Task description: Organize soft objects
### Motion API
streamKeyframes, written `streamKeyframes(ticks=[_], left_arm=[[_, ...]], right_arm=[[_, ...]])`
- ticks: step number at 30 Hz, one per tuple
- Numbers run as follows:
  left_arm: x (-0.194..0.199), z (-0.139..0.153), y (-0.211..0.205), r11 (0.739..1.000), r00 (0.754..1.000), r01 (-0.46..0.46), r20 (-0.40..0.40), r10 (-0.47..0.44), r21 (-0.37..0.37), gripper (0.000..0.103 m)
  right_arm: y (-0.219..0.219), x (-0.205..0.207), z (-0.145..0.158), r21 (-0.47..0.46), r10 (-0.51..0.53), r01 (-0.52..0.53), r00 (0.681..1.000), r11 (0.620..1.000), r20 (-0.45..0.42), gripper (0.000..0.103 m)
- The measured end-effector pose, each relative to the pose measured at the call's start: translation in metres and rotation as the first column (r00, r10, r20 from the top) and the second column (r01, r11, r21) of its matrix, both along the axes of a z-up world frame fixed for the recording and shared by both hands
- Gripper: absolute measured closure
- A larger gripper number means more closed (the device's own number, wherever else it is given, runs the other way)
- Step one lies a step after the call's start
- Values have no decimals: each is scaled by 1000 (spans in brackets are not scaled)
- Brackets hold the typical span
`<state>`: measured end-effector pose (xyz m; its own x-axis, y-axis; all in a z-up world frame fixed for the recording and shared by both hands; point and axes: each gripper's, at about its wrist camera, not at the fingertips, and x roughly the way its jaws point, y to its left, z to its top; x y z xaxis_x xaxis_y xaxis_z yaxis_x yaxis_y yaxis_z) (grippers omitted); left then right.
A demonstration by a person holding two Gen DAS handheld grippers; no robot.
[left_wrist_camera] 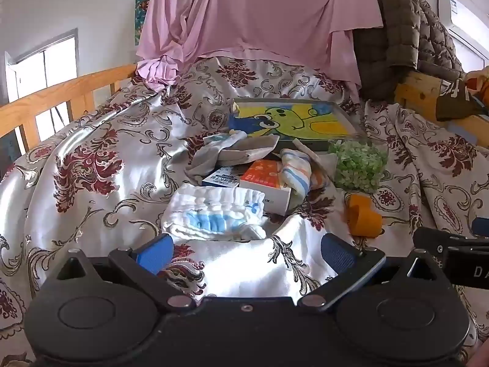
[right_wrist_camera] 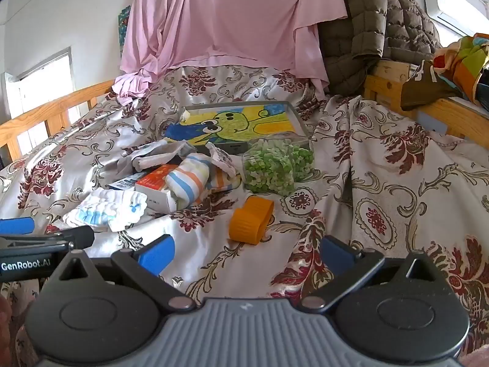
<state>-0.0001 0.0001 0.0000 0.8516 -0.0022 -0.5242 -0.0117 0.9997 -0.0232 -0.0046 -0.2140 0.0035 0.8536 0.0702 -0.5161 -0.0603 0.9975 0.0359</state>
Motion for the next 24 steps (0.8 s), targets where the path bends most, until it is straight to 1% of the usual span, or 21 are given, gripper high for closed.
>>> streamKeyframes(ticks=[24], left_arm=[[0,0,0,1000,1000,-2,0,2,3,1]], right_arm=[[-1,0,0,-2,0,0,1000,1000,0,0]])
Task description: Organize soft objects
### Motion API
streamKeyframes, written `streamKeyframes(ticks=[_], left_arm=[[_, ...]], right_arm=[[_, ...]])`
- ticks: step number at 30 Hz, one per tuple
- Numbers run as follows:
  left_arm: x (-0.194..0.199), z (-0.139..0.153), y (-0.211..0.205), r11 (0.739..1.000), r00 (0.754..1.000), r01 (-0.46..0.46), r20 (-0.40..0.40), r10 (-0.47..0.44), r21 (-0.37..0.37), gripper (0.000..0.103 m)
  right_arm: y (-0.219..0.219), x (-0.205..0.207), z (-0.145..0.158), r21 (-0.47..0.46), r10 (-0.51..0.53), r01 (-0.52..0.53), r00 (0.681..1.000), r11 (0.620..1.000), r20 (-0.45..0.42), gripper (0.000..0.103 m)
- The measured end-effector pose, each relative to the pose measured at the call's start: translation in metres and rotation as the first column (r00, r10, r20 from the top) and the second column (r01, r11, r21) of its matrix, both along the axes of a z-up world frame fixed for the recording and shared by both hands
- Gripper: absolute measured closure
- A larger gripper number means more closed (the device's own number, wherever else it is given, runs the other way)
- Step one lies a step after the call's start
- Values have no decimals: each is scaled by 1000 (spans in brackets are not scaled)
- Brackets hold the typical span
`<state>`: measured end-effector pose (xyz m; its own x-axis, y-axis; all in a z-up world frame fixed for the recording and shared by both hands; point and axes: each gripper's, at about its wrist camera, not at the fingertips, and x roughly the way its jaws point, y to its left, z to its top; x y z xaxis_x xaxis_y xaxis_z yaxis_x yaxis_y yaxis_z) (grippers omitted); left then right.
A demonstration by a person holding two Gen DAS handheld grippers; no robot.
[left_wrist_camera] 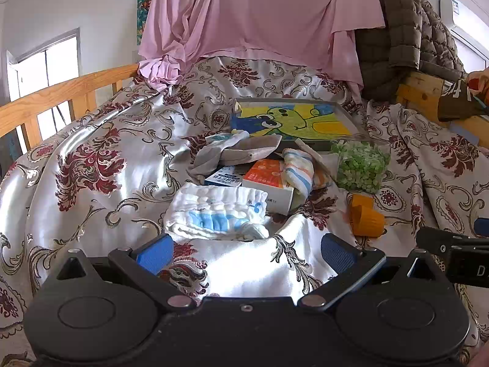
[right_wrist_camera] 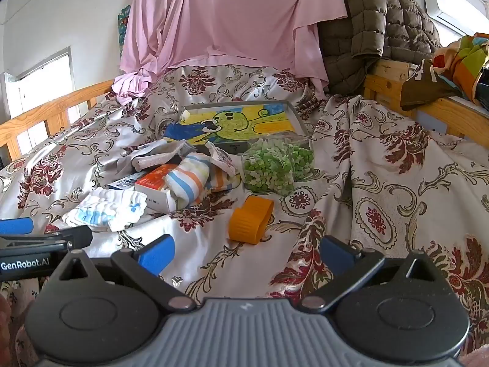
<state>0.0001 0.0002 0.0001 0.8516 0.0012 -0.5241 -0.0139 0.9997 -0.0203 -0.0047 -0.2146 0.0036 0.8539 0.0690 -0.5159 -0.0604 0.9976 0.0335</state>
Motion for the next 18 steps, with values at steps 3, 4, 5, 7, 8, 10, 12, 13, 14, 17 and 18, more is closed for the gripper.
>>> streamKeyframes(ticks=[3,4,5,7,8,10,12,13,14,17,18], left_arm=[[-1,1,5,1000,1000,3,-1,-3,0,1],[-1,1,5,1000,1000,3,0,-3,0,1],[-1,1,6,1000,1000,2,0,-2,0,1],[-1,1,5,1000,1000,2,-1,-2,-1,1],[-1,0,5,1000,1000,2,0,-2,0,1],[-1,0,5,1000,1000,3,0,-3,-1,1],[0,-2,4,1000,1000,4,-1,-4,-1,1],[0,-2,4,1000,1000,5,-2,-5,-1,1],[0,-2,3,1000,1000,5,-2,-5,0,1],[0,-3,4,1000,1000,6,-3,-6,1,1],[0,-3,4,1000,1000,5,-2,-5,0,1]], right_arm=[[0,0,0,0,0,0,1000,1000,0,0],[0,0,0,0,0,0,1000,1000,0,0],[0,0,0,0,0,0,1000,1000,0,0],[0,0,0,0,0,0,1000,1000,-1,0],[0,0,0,0,0,0,1000,1000,-1,0],[0,0,0,0,0,0,1000,1000,-1,0],[0,0,0,0,0,0,1000,1000,-1,0],[0,0,0,0,0,0,1000,1000,-1,0],[0,0,0,0,0,0,1000,1000,-1,0],[0,0,0,0,0,0,1000,1000,-1,0],[0,0,0,0,0,0,1000,1000,-1,0]])
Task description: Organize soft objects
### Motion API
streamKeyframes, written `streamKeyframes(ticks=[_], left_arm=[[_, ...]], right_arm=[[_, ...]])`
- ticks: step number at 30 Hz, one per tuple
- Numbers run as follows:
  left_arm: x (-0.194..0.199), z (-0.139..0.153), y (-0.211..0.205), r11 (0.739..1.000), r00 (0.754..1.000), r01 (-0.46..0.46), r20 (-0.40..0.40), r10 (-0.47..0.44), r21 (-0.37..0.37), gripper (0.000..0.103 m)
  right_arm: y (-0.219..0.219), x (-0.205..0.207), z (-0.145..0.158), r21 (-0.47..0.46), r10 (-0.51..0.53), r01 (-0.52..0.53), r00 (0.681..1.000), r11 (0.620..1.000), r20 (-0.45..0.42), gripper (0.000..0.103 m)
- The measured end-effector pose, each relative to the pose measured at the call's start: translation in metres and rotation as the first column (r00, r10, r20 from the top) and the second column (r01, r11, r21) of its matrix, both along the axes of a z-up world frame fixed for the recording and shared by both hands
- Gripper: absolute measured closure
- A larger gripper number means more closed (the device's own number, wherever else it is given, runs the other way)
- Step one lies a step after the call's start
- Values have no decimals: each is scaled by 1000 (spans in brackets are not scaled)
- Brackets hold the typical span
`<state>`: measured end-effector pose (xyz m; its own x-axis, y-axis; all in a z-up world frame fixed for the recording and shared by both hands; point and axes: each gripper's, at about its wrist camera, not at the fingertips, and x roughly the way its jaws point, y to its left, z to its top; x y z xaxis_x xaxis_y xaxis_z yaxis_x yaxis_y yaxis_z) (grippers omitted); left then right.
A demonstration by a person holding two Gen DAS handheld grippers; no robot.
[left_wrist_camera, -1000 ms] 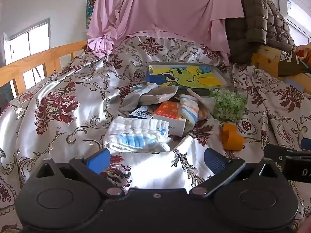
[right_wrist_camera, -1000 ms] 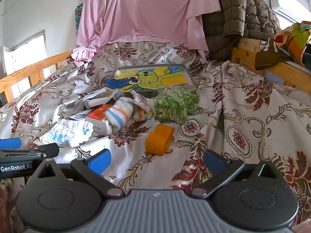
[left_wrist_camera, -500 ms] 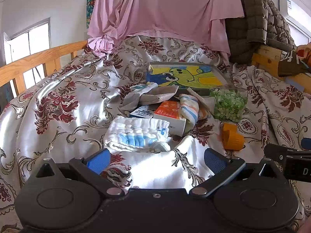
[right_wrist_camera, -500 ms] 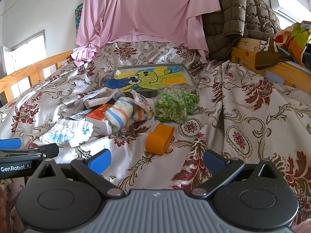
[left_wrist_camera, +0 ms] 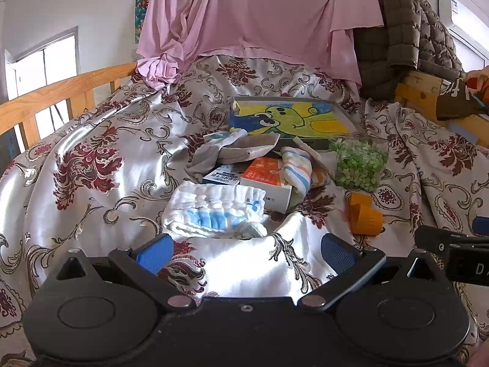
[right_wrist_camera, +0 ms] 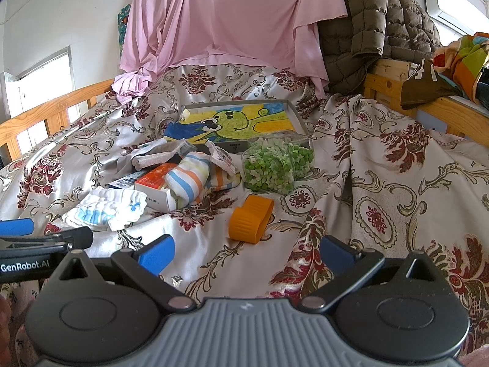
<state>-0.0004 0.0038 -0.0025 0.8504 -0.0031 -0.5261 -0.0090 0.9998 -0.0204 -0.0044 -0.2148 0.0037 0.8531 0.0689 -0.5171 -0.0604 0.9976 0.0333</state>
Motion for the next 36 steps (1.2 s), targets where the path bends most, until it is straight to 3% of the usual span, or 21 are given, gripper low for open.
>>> streamKeyframes(ticks=[36], left_arm=[[0,-3,-4,1000,1000,-2,-4,2,0,1]], right_arm=[[0,1,0,0,0,0,1000,1000,-2,0]])
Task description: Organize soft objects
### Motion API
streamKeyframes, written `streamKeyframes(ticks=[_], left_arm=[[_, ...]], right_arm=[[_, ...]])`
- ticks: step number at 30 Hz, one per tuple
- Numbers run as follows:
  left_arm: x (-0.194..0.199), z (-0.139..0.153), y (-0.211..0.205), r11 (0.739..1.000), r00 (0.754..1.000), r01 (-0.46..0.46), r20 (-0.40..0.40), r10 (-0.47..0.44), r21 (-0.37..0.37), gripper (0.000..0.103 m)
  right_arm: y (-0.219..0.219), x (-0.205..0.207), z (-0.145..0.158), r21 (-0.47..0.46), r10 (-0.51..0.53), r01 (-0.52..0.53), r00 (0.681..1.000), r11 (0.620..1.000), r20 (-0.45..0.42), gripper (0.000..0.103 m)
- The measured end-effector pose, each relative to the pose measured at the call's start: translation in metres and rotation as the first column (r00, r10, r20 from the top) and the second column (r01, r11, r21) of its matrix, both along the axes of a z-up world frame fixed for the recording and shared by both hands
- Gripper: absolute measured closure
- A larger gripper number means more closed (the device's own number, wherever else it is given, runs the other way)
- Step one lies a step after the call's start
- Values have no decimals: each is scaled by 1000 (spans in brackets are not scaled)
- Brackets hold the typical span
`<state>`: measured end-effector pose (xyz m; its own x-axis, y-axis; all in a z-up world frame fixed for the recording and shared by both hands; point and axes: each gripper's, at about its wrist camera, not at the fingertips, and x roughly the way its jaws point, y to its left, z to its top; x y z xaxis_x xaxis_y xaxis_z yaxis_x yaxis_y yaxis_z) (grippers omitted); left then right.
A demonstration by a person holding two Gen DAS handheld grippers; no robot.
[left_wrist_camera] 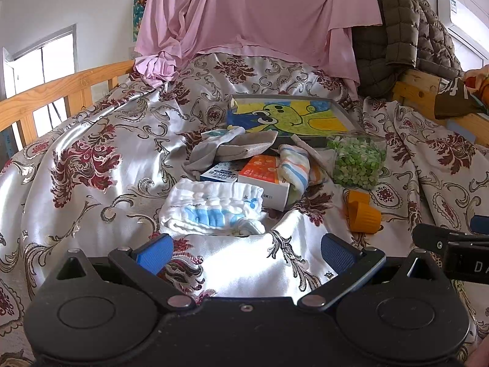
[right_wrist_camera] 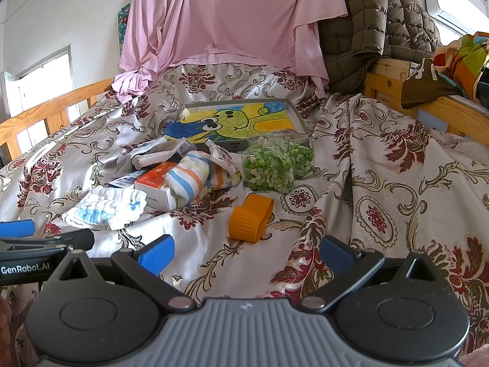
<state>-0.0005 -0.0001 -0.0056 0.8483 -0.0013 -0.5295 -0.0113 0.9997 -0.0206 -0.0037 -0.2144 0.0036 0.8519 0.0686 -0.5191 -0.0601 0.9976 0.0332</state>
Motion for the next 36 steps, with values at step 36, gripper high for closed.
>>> streamKeyframes(ticks=[36], left_arm=[[11,0,9,996,997,-52,-59,48,-69,1]], right_arm=[[-12,2,10,32,-40,40,999,999,18,0]])
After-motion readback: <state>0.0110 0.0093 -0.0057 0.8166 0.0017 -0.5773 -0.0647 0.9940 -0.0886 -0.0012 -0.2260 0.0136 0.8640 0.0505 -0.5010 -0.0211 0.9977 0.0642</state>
